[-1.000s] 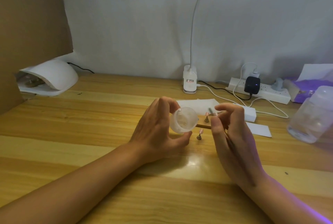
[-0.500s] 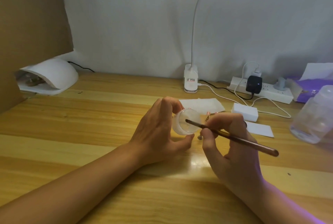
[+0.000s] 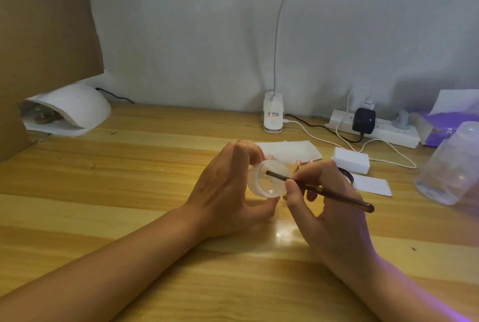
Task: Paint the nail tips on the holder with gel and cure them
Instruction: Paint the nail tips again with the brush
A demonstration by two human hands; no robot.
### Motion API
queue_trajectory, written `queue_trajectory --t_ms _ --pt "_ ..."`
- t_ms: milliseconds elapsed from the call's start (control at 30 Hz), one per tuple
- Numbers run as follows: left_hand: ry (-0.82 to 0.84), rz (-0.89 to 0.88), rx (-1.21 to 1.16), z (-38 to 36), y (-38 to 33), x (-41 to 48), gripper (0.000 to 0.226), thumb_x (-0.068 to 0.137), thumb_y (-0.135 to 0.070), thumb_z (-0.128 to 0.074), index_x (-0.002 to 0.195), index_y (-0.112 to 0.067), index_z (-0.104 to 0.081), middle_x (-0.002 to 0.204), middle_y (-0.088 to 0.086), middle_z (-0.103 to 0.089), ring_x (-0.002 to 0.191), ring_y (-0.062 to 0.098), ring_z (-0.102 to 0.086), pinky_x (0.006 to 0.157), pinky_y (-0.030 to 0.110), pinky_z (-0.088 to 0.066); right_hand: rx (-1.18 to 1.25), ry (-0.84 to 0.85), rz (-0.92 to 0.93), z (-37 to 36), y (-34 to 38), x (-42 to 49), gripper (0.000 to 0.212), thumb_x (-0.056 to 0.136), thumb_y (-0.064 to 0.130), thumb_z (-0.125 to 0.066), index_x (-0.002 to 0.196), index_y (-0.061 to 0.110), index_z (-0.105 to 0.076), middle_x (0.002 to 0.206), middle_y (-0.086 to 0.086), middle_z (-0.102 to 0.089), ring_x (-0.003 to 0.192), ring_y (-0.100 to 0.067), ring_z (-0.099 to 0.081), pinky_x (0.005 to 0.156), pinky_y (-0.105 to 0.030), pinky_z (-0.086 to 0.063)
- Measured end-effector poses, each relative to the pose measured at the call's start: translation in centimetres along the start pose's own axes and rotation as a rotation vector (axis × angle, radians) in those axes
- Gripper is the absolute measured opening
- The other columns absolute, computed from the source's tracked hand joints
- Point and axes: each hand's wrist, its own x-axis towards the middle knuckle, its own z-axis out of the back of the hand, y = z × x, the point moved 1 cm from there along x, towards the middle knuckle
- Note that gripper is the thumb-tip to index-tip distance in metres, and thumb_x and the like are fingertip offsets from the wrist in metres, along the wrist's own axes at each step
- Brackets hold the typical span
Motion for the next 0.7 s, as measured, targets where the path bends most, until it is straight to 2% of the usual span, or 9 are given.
queue_trajectory --t_ms 167,400,567,700 --pt "0.012 0.003 -0.006 -0.01 -0.04 -0.07 0.062 0.071 -0.04 -0.078 0.108 -0.019 -0.034 0.108 0.006 -0.057 0.093 0.023 -0.057 0.073 0.039 -0.05 0.016 0.03 0.042 -0.11 0.18 -0.06 0.01 0.089 0.022 -0.062 0.093 0.016 -0.055 0.082 0.011 -0.057 0.074 -0.006 -0.056 0.061 -0.026 -0.049" --pt "0.027 0.009 -0.002 -0.01 0.05 -0.07 0.06 0.072 -0.042 -0.076 0.108 -0.019 -0.034 0.107 0.005 -0.056 0.092 0.024 -0.057 0.074 0.041 -0.05 0.055 0.022 0.018 -0.21 -0.05 -0.12 0.011 0.089 0.021 -0.062 0.096 0.017 -0.056 0.085 0.01 -0.059 0.077 -0.01 -0.059 0.062 -0.03 -0.05" --pt "0.042 0.025 0.014 -0.01 0.02 -0.03 0.063 0.071 -0.043 -0.079 0.109 -0.018 -0.035 0.106 0.006 -0.057 0.092 0.024 -0.057 0.075 0.041 -0.05 0.093 0.057 0.034 -0.2 -0.1 -0.24 0.013 0.087 0.017 -0.063 0.096 0.021 -0.055 0.086 0.007 -0.06 0.08 -0.019 -0.062 0.062 -0.04 -0.052" --pt "0.039 0.051 0.031 0.09 -0.01 -0.09 0.059 0.072 -0.043 -0.077 0.108 -0.009 -0.045 0.103 0.005 -0.057 0.089 0.023 -0.056 0.074 0.041 -0.049 0.067 0.043 0.038 -0.15 -0.21 -0.16 0.011 0.087 0.018 -0.062 0.096 0.019 -0.056 0.087 0.008 -0.059 0.081 -0.017 -0.062 0.063 -0.038 -0.052"
